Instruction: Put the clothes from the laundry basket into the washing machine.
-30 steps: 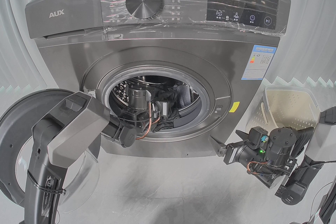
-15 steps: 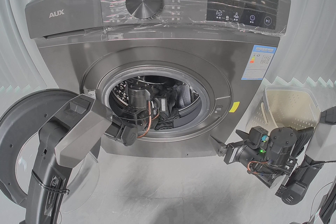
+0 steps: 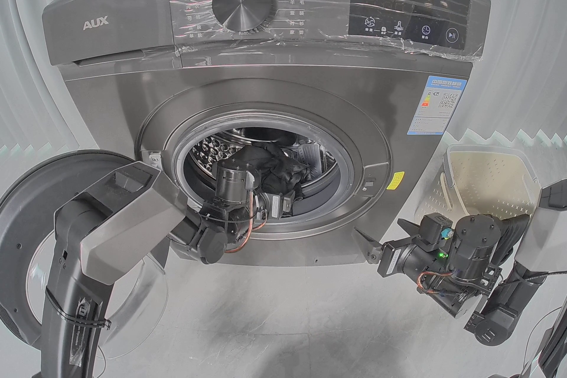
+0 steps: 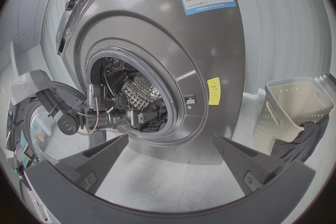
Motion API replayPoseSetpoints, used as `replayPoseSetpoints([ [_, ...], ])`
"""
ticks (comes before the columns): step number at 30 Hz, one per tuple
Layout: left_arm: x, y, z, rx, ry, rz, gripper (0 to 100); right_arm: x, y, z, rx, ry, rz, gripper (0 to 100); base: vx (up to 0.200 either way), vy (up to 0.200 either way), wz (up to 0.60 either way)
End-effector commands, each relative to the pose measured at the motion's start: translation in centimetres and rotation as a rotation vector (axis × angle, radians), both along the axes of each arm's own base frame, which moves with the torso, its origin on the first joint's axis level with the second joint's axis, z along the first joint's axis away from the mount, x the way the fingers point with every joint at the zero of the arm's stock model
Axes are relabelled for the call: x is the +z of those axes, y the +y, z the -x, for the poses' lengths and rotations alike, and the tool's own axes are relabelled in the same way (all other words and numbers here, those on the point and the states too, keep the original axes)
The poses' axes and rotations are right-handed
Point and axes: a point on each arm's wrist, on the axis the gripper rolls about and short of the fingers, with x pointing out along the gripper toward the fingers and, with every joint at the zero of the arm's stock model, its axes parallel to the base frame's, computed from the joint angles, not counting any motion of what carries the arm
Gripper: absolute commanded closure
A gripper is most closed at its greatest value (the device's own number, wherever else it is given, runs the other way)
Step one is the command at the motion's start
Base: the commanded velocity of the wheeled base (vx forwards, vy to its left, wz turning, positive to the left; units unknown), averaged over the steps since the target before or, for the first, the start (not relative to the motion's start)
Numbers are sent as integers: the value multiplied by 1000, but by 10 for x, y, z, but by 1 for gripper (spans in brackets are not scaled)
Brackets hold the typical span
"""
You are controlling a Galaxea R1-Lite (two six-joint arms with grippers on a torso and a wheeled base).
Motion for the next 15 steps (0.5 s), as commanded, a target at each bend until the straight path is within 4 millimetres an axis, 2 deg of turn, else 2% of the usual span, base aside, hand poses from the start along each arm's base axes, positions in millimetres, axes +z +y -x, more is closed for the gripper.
replayPoseSetpoints([
  [1,-8,3,14,-27,57,-32,0,0,0,0,1,0,-2,0,0,0,0],
  [7,-19,3,13,-33,70,-58,0,1,0,0,2,-2,-4,0,0,0,0],
  [8,-23,3,12,-34,73,-61,100,1,0,0,2,-2,-4,0,0,0,0],
  [15,-23,1,10,-33,63,-54,100,1,0,0,5,-3,-5,0,0,0,0],
])
